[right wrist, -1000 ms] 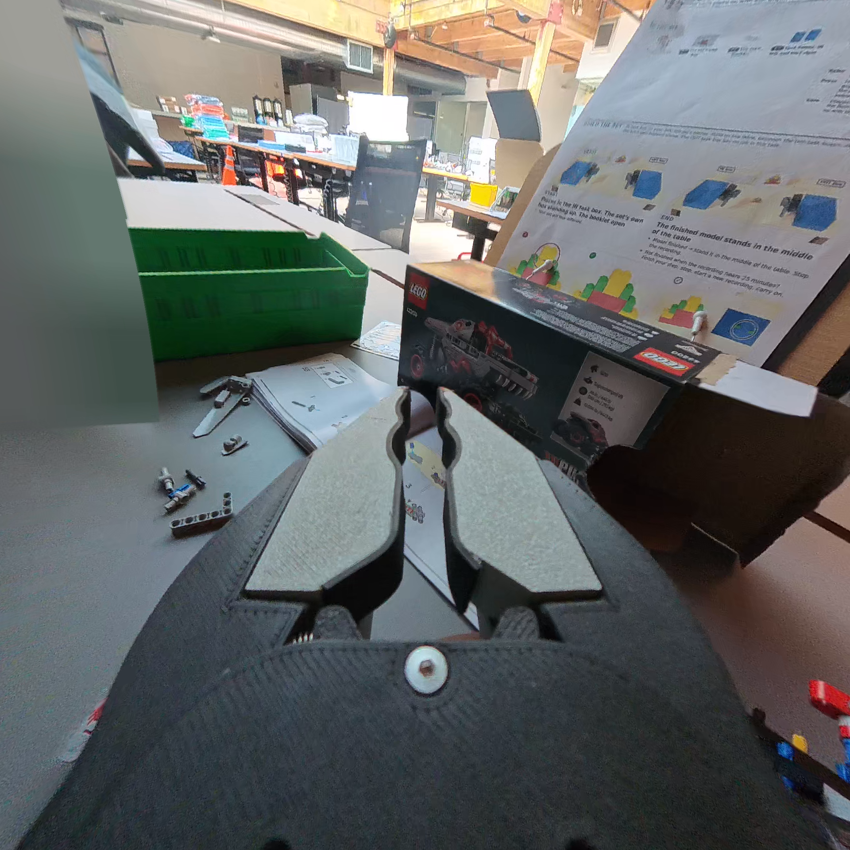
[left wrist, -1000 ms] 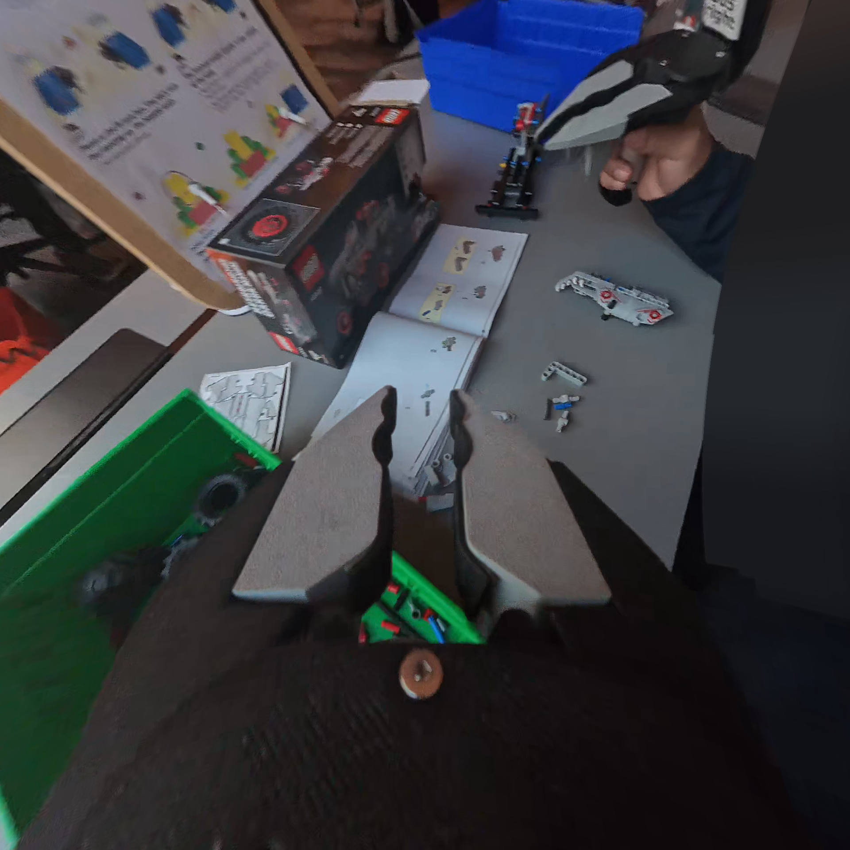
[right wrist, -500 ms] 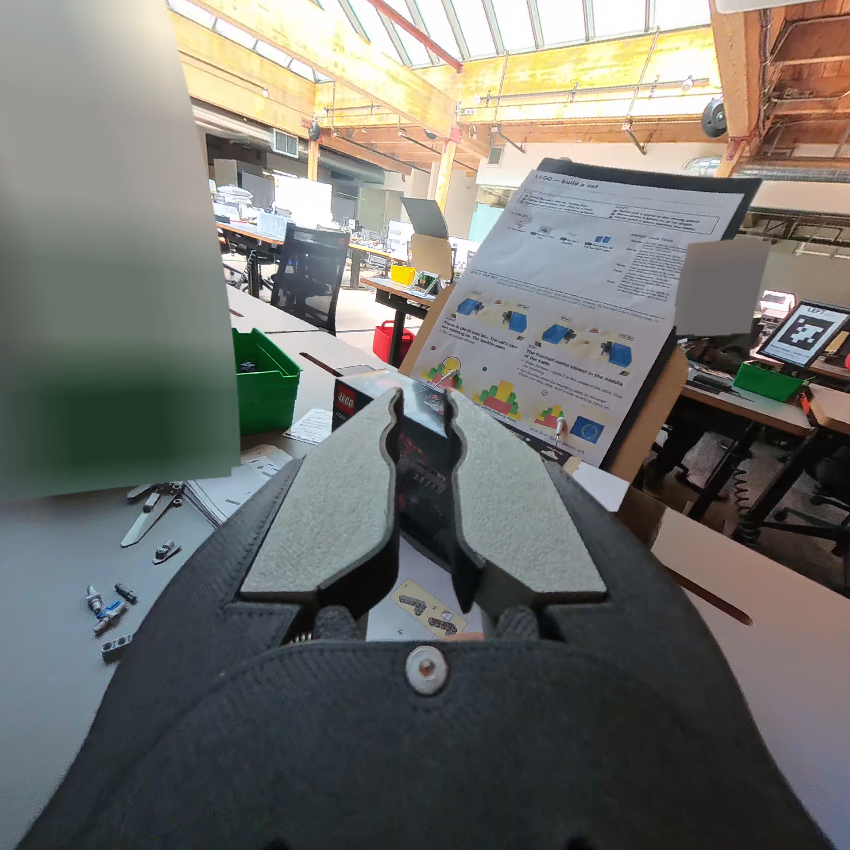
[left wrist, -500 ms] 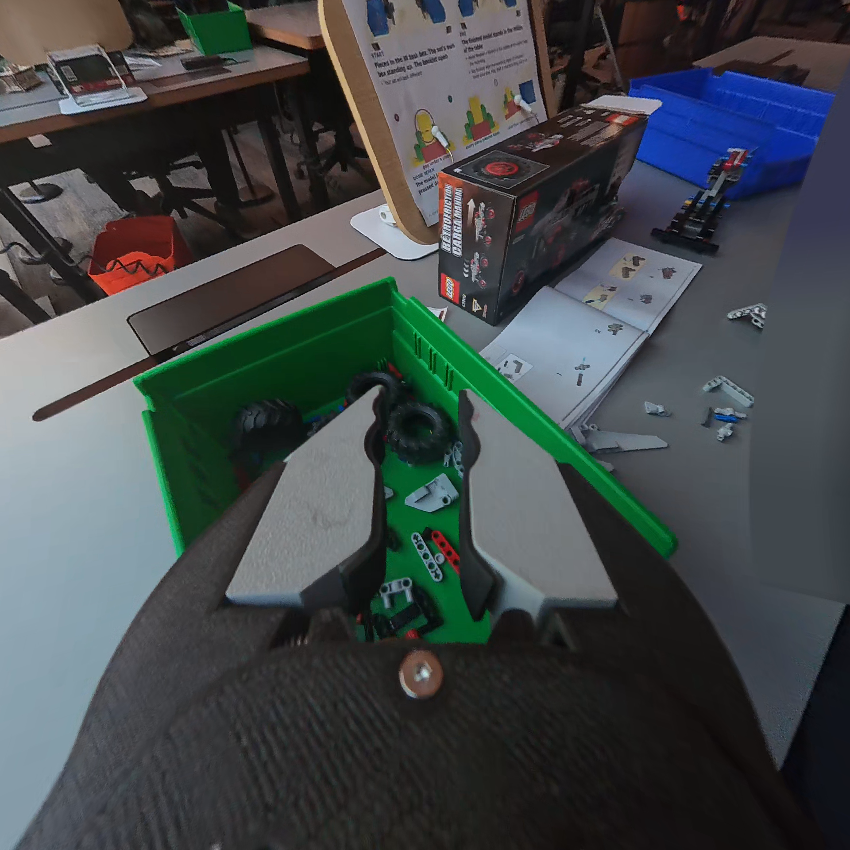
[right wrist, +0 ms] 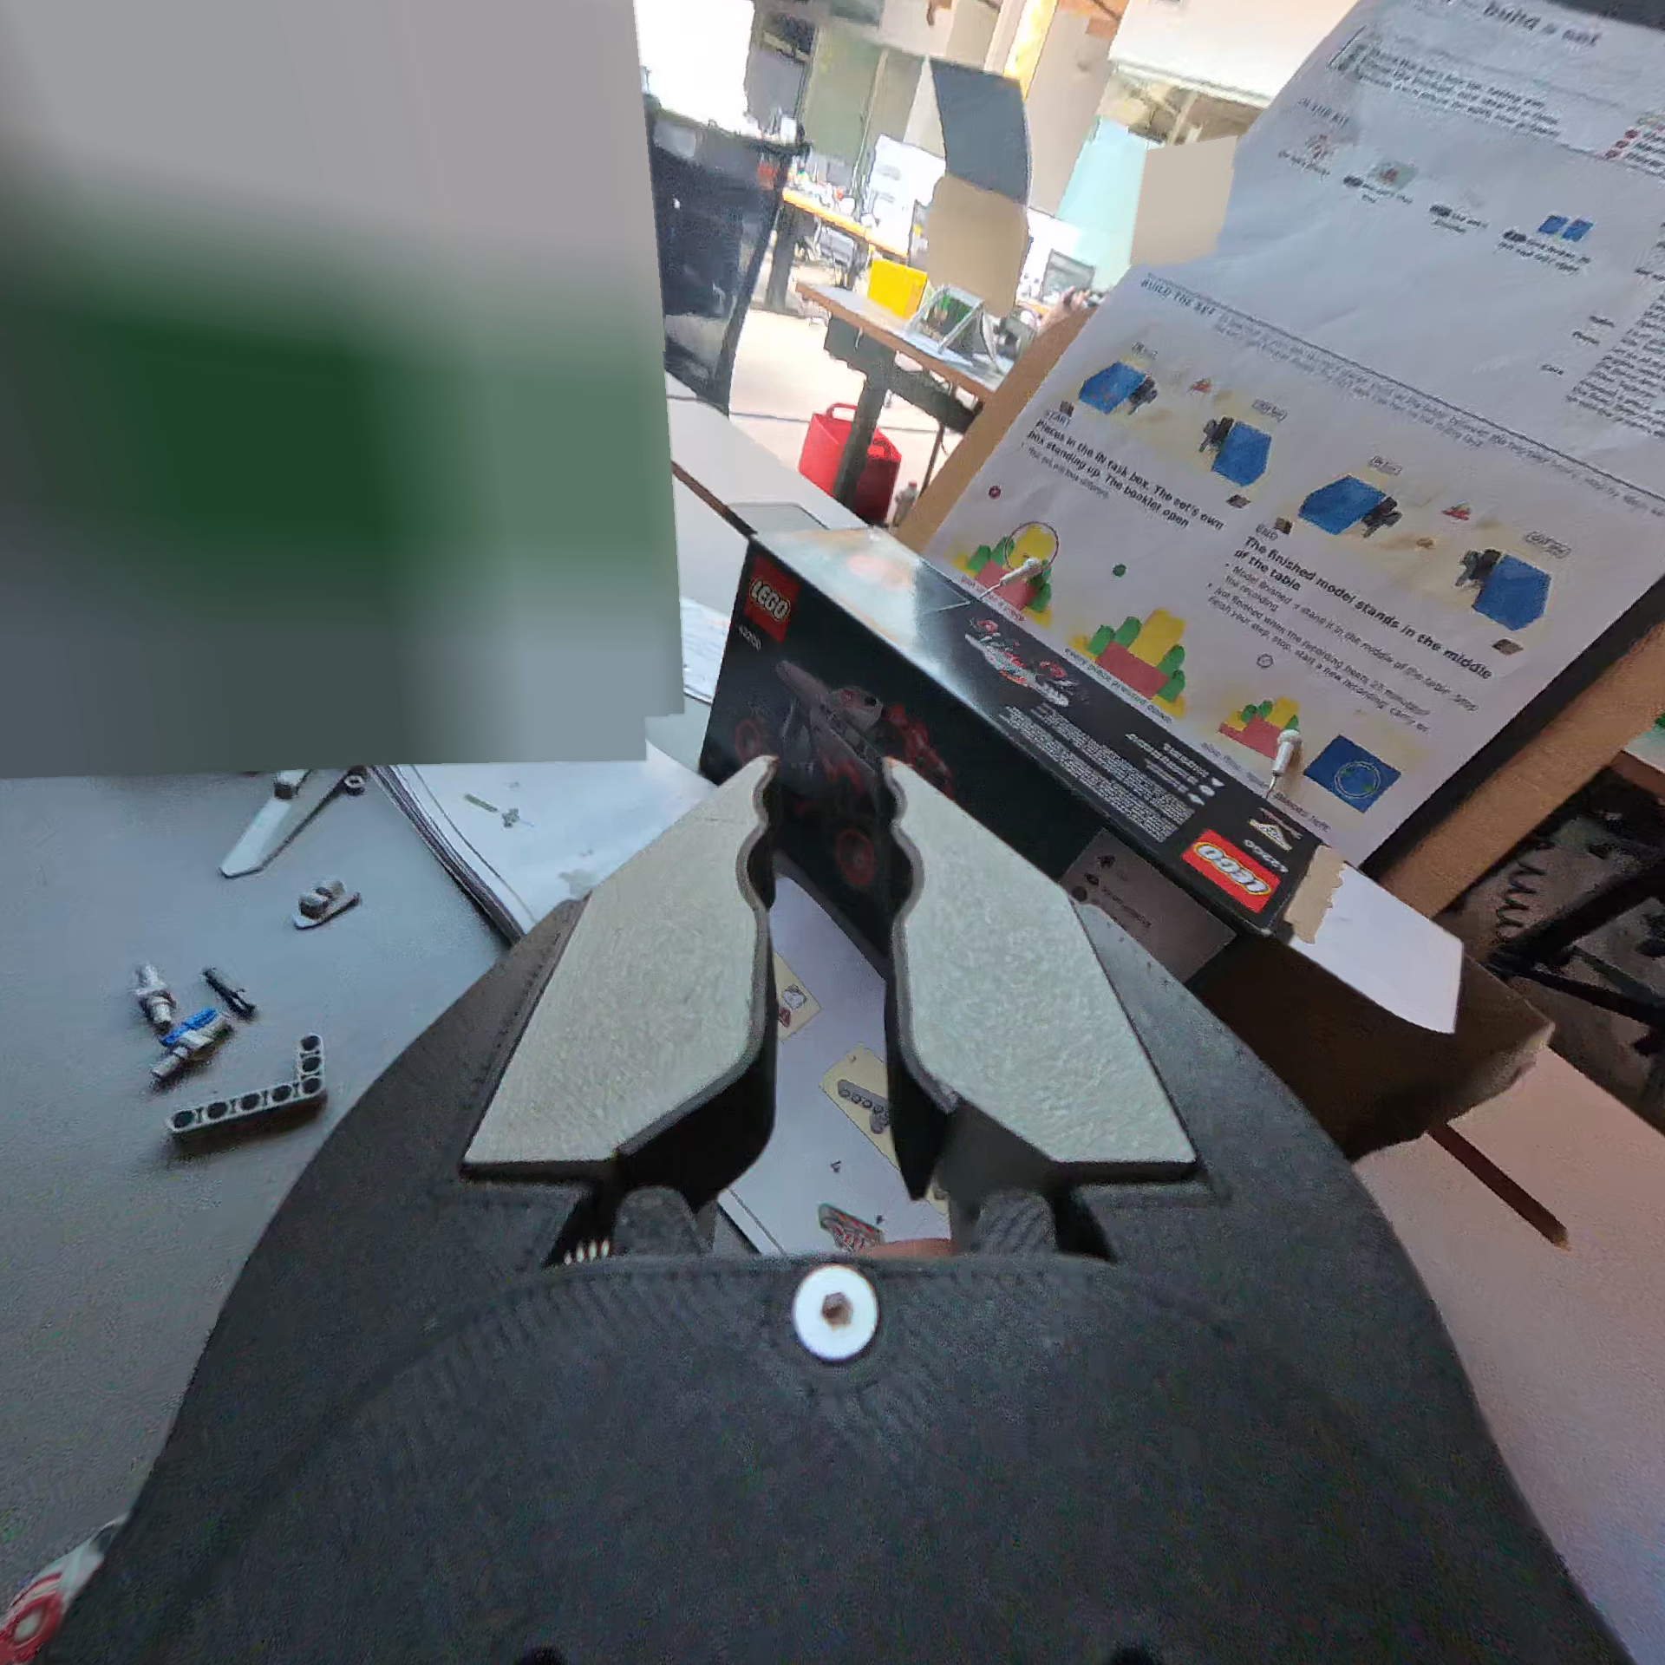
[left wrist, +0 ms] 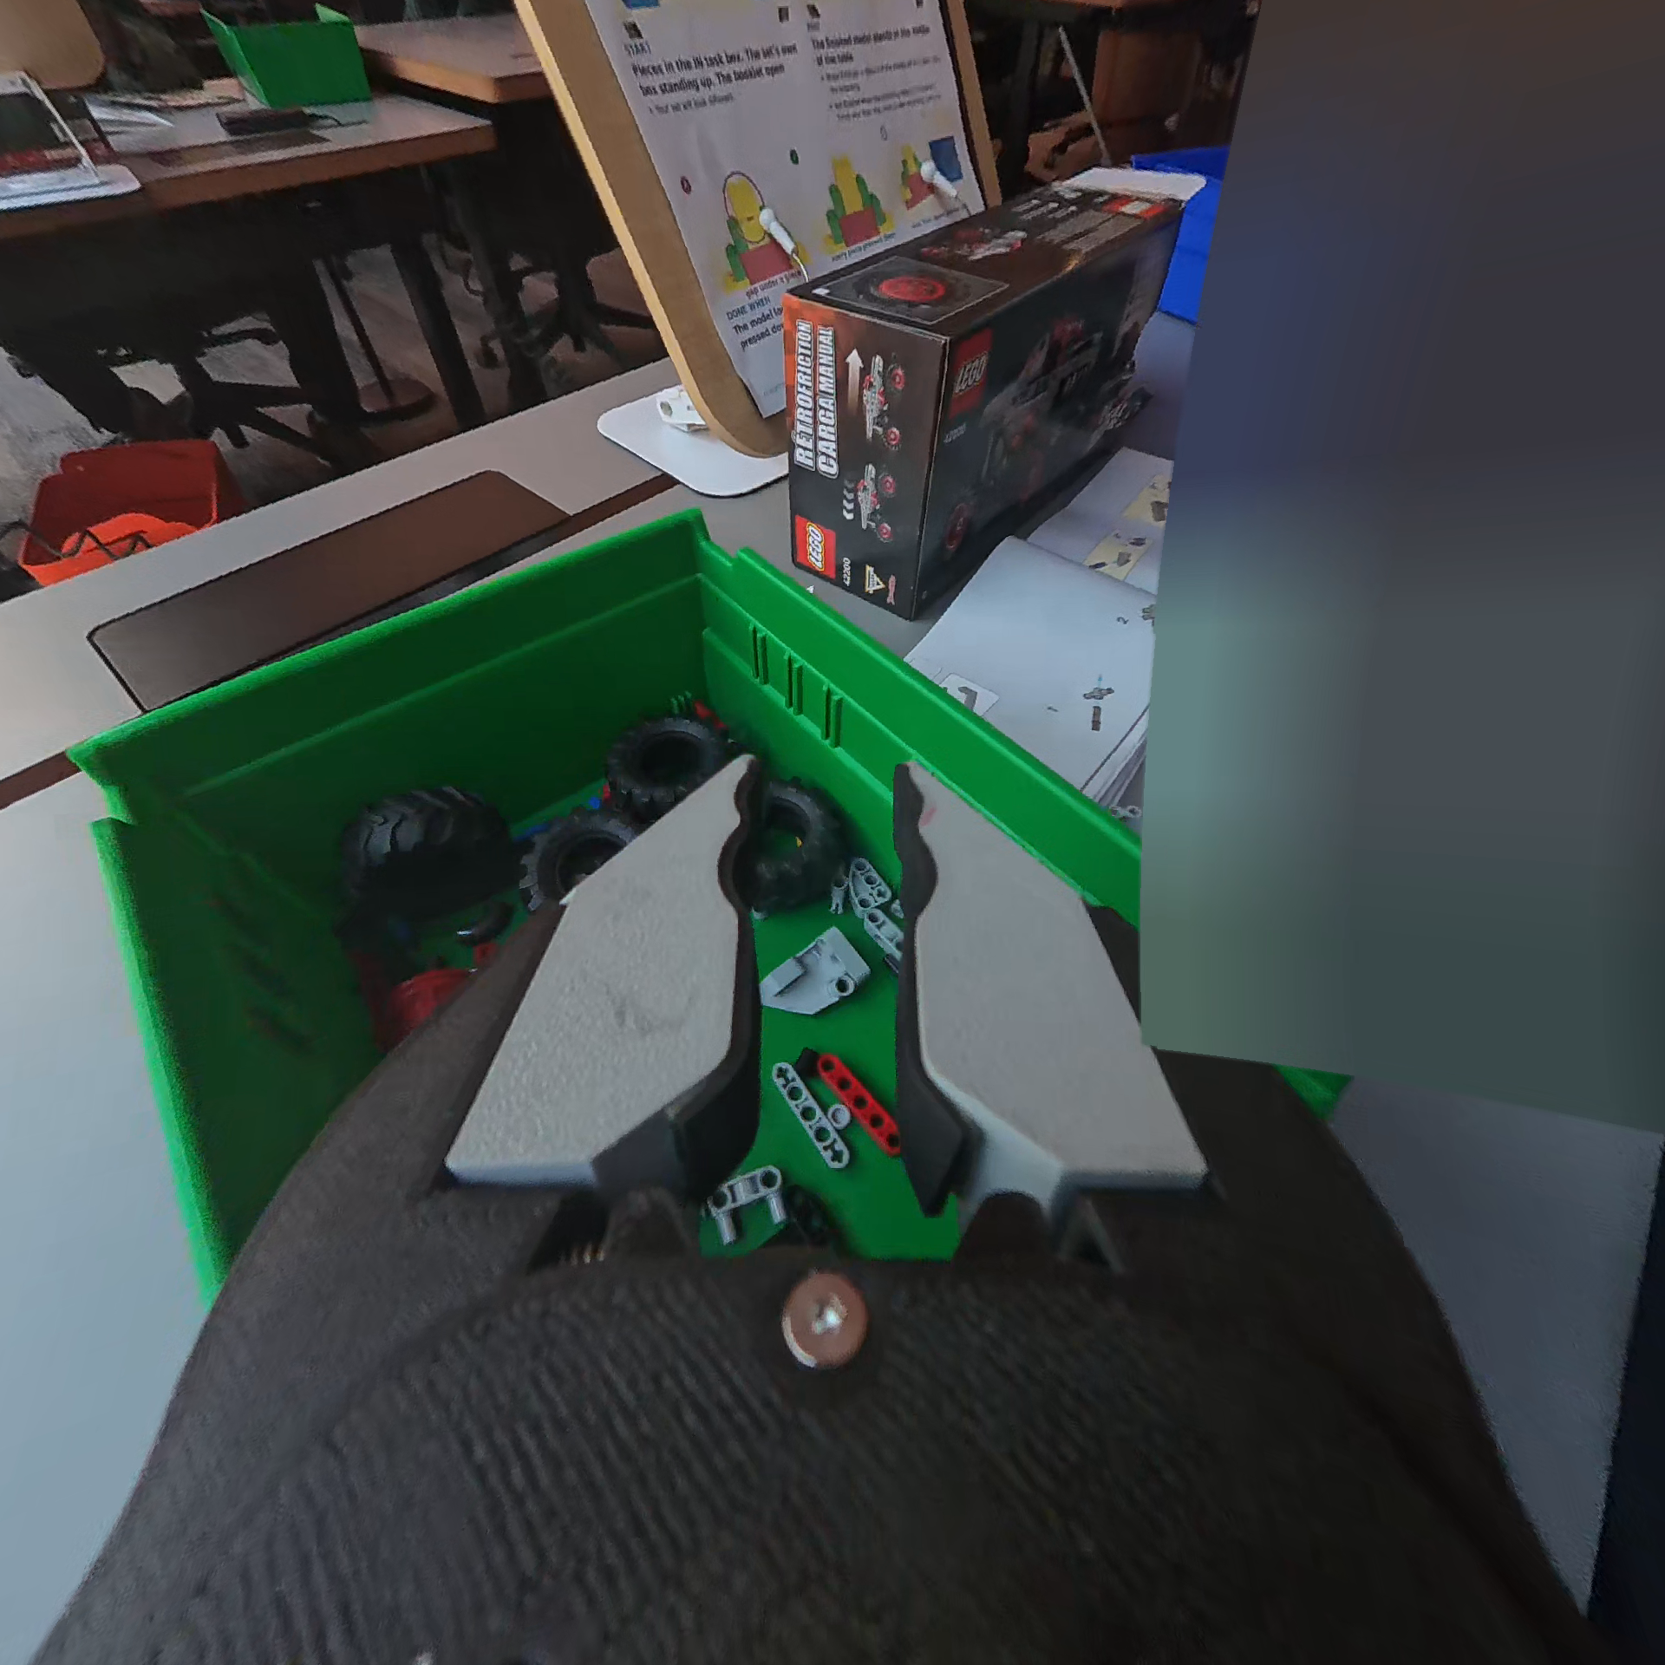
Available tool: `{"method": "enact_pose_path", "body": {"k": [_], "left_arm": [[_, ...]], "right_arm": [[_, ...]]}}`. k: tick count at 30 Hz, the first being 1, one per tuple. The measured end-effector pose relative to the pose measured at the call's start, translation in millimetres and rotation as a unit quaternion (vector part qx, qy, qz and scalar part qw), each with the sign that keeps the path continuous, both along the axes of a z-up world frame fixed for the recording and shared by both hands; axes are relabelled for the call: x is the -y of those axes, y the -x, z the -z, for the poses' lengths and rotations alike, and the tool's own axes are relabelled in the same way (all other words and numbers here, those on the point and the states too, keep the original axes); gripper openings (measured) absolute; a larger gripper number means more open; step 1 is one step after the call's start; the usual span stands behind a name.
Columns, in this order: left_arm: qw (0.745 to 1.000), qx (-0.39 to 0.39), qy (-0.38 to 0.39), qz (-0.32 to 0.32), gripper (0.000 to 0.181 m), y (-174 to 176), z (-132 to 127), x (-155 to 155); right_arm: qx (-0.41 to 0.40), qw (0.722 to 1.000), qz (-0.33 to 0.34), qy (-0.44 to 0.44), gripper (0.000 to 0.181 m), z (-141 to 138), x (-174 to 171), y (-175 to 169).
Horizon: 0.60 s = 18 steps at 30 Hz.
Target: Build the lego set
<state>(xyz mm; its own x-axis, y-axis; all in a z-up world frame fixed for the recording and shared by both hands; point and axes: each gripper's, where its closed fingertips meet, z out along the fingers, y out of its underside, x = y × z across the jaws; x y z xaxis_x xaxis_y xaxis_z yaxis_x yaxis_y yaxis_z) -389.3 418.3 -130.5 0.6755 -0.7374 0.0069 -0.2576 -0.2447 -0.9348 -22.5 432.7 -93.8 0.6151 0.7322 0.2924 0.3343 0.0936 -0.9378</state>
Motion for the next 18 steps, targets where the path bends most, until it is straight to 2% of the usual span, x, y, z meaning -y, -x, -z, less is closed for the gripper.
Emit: {"method": "enact_pose_path", "body": {"k": [6, 14, 18], "left_arm": [[1.0, -0.018, 0.008, 0.002, 0.026, -2, 9, -2], [1.0, -0.01, 0.011, 0.0, 0.026, -1, 9, -3], [1.0, -0.016, 0.015, 0.003, 0.026, -3, 13, -3]], "right_arm": [[0.005, 1.0, -0.005, 0.013, 0.016, 10, -1, 2], [-0.035, 0.999, -0.004, 0.016, 0.016, 2, 1, -12], [-0.032, 0.998, -0.013, 0.048, 0.017, 5, 6, 1]]}}
